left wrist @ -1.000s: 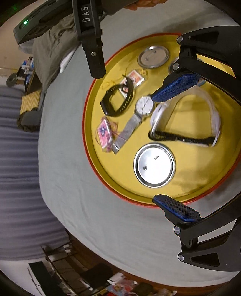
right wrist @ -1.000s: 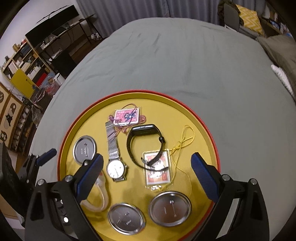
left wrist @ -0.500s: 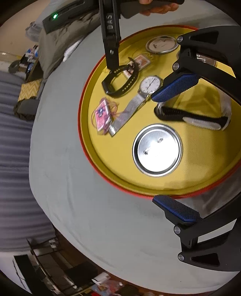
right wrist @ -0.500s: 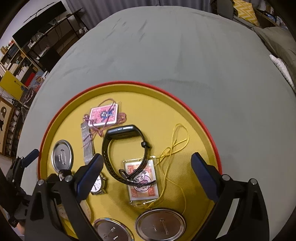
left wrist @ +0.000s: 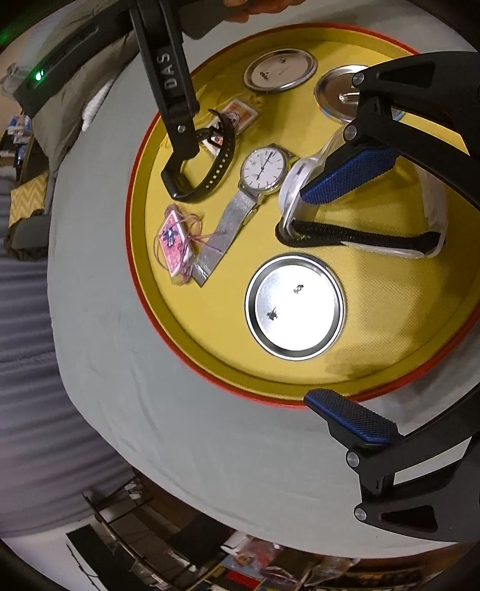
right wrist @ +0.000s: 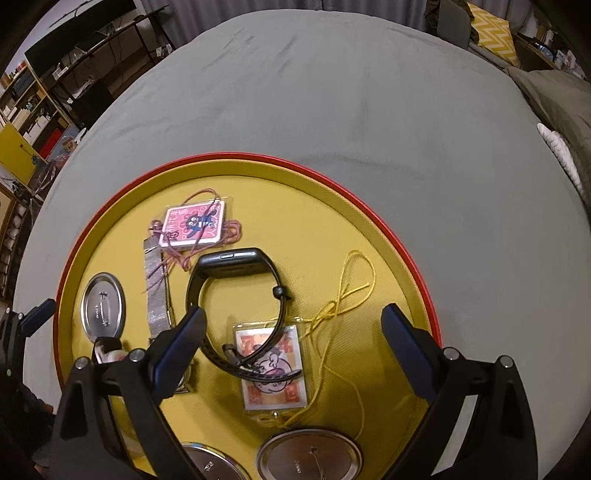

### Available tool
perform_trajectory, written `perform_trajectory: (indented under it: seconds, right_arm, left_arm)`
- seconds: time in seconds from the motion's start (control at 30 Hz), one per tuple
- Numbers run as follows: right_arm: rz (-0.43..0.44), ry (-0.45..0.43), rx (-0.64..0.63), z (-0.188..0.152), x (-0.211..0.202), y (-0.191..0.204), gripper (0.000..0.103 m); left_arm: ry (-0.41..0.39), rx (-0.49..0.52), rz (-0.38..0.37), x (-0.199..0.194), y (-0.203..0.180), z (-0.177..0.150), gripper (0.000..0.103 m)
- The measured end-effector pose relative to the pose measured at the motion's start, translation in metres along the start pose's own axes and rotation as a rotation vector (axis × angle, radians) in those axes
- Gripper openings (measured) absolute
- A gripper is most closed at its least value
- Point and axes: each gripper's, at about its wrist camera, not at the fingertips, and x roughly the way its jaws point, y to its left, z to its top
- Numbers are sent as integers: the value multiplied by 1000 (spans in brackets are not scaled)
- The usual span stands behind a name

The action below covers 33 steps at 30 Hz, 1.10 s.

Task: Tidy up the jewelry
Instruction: 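Move the right gripper to the black fitness band while the left moves to the white-strap watch, then close the right gripper on the black band while the left grips the white-strap watch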

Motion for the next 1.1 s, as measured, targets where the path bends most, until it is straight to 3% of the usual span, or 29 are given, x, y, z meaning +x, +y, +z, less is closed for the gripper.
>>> perform_trajectory:
  seconds: [0.17, 0.2, 0.27, 0.4, 0.47, 0.57, 0.63, 0.7, 0.83, 0.97, 1.1]
  right_arm:
    - [-33, -7, -33, 1, 2, 8, 90]
    - [-36, -13, -36, 1, 1, 9, 85]
    - [-39, -5, -34, 3, 2, 8, 56]
    - [-51, -3, -46, 3, 3, 14, 53]
    - [-53, -2, -56, 3, 3, 17, 46]
    - [-72, -14, -54, 5, 0, 17, 44]
    - [-78, -42, -43, 7, -5, 12, 44]
    - [-69, -57, -40, 7, -9, 13, 44]
    - [-66, -43, -59, 7, -7, 17, 43]
    - [-69, -7, -70, 8, 4, 23, 29]
    - [-74, 12, -89, 6, 12, 27, 22]
  left_arm:
    - [-6, -11, -51, -2, 0, -2, 97]
    - [-7, -10, -55, -2, 0, -2, 97]
    - [-2, -5, -59, -2, -1, -3, 97]
    - [1, 14, -61, -3, -4, -6, 97]
    - [-3, 22, -67, -4, -5, -5, 97]
    - [-11, 30, -67, -6, -8, -7, 87]
    - [-8, 27, -68, -6, -8, -8, 72]
    - [-7, 27, -66, -6, -7, -8, 64]
    - [12, 39, -51, -1, -8, -9, 63]
    - [13, 52, -40, 0, -10, -11, 61]
    - [23, 59, -47, 2, -11, -13, 51]
